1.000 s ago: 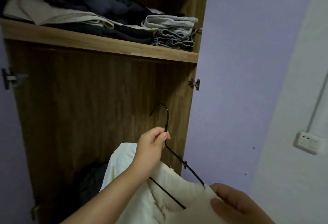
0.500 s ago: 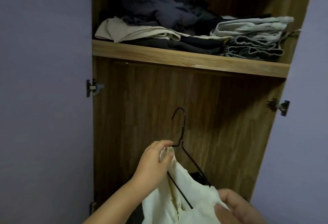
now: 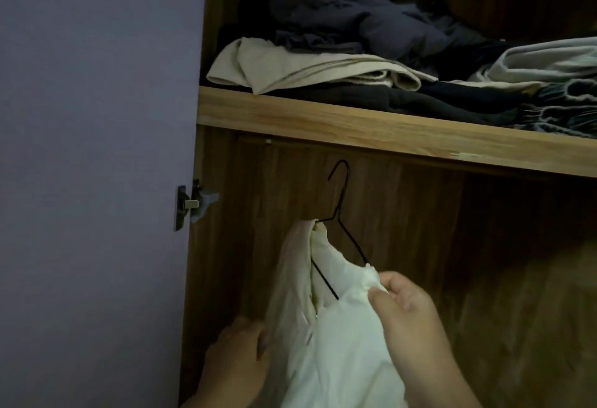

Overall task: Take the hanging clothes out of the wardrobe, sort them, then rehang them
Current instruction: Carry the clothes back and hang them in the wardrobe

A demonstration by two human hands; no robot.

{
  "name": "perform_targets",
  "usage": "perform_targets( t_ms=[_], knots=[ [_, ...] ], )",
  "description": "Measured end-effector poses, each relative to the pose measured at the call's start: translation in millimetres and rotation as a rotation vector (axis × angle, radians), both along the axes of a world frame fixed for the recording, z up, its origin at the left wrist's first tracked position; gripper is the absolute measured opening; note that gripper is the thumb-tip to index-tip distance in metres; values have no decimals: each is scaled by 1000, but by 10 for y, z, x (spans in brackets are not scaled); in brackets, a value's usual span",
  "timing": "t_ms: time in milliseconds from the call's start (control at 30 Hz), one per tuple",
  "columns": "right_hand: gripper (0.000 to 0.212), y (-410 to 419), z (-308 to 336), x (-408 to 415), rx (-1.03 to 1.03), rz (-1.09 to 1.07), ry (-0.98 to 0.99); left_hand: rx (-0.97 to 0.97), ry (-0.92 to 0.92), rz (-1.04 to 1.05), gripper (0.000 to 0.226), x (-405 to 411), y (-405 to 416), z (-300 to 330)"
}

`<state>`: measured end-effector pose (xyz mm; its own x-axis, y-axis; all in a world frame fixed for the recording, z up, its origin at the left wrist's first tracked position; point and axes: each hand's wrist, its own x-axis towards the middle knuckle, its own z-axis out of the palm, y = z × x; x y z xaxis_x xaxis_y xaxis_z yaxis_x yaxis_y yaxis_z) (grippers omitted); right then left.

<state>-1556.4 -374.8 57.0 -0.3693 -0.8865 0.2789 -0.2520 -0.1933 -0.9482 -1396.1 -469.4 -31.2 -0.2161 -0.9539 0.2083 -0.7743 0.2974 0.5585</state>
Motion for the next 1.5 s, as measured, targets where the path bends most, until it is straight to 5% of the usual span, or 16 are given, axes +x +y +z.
perform_targets(
  t_ms=[267,767,1033,1500],
  knots=[
    [19,-1311,149,32,-163,-5,26,34,-53,81,37,-76,-673,-109],
    [35,-2513,269,-10,-172,59,86,-153,42,190,25,-192,-1242,97],
    [19,-2480,40,-48,-116,135,234,-138,56,205,24,-185,-1177,16],
    [34,-1484,-631,-294,34,147,684,-79,40,-6,23,-235,-610,-117]
  ],
)
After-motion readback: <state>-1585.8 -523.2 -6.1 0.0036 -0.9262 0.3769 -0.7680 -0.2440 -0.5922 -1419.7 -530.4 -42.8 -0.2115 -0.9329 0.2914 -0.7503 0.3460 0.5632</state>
